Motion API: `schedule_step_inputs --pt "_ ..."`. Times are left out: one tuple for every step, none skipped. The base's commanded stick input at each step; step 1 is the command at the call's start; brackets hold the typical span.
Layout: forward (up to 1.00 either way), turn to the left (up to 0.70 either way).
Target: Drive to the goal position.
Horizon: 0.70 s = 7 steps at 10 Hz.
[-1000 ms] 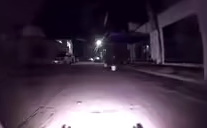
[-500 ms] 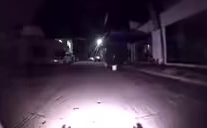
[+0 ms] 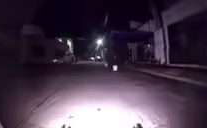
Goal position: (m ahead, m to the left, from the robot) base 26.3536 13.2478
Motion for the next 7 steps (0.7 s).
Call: schedule_step_inputs --pt "0.45 0.00" --pt "0.45 0.00" --pt "0.45 0.01" --pt "0.45 0.24" --pt "0.45 0.27" --pt "0.45 0.27" --pt "0.45 0.27"
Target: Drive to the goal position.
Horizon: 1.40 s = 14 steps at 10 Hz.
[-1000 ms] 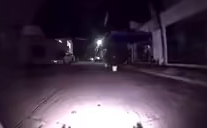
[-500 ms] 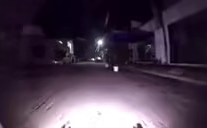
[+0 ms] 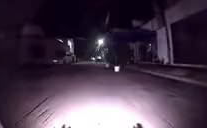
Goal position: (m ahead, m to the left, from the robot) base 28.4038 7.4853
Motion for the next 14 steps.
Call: schedule_step_inputs --pt "0.45 0.27" --pt "0.45 0.27" --pt "0.45 0.27" --pt "0.45 0.27" --pt "0.45 0.23" --pt "0.45 0.00" --pt "0.45 0.00" --pt "0.45 0.00" --pt "0.45 0.00" --pt "0.45 0.00" --pt "0.45 0.00" --pt "0.45 0.00" --pt "0.45 0.00" --pt "0.45 0.00"
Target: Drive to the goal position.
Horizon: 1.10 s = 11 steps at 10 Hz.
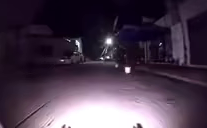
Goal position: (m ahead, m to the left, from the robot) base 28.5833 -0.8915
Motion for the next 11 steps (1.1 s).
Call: schedule_step_inputs --pt "0.45 0.00" --pt "0.45 0.00" --pt "0.45 0.00" --pt "0.45 0.00" --pt "0.45 0.00" --pt "0.45 0.00" --pt "0.45 0.00" --pt "0.45 0.00" --pt "0.45 0.00" --pt "0.45 0.00" --pt "0.45 0.00"
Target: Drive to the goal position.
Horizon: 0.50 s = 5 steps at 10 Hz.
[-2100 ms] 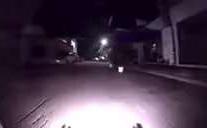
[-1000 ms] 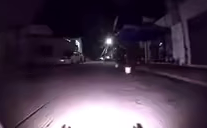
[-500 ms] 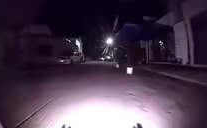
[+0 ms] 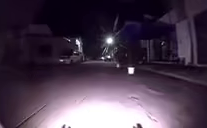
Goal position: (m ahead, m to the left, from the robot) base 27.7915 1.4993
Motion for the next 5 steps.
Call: schedule_step_inputs --pt "0.45 0.00" --pt "0.45 0.00" --pt "0.45 0.00" --pt "0.45 0.00" --pt "0.45 0.00"
